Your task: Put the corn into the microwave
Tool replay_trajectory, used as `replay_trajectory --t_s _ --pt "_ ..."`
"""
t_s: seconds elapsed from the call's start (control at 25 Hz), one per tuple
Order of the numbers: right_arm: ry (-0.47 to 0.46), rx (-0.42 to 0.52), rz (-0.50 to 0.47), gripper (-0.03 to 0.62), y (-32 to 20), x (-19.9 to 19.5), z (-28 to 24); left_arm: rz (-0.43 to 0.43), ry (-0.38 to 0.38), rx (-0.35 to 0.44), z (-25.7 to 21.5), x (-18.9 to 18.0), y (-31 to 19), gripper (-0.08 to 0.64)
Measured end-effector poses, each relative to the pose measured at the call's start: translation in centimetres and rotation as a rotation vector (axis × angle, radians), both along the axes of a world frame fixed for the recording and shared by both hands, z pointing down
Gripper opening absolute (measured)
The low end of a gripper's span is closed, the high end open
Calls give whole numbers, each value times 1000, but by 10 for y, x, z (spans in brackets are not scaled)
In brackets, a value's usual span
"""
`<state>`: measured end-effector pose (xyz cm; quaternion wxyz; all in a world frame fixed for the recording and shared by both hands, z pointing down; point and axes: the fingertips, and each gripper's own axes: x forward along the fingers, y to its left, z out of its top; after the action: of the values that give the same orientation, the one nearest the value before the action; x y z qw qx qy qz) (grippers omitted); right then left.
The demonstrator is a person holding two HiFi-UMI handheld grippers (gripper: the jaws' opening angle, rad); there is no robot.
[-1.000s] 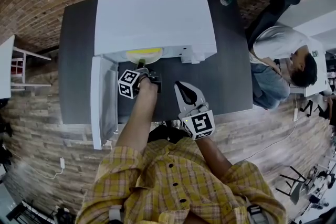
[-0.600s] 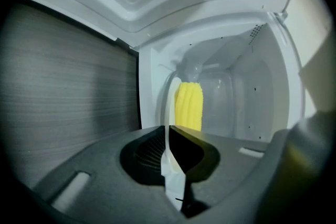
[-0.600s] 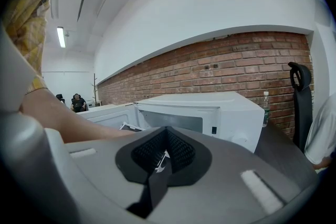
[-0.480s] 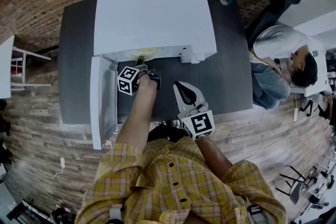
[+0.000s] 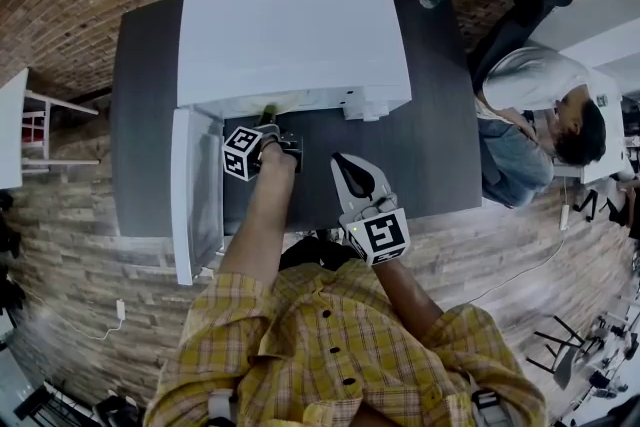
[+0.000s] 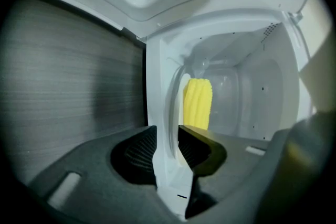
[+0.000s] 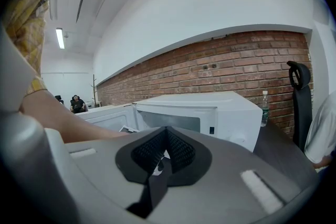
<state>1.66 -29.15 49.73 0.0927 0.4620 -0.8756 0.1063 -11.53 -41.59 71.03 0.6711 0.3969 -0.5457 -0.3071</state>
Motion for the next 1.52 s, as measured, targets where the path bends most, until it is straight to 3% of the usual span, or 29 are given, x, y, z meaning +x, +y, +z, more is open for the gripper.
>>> replay_trajectory --t_s 0.2,0.52,0.8,1.08,1.28,1.36,1.52 --pt "-2 1 -1 5 0 1 -1 14 38 25 -6 6 6 132" --pt "-26 -43 0 5 9 7 3 92 27 88 -30 16 25 118" --pt "-40 -31 4 5 24 12 -5 119 29 167 -74 26 50 2" --pt "-75 -26 -3 5 38 15 -15 170 -31 260 -111 28 77 0" --pt "-76 -21 6 5 45 18 -20 182 1 321 -134 33 98 0" --pt "-89 -25 8 5 47 20 -22 219 -36 359 -148 38 104 0" --pt "-125 -34 13 5 51 22 -24 312 -207 433 -170 45 119 0"
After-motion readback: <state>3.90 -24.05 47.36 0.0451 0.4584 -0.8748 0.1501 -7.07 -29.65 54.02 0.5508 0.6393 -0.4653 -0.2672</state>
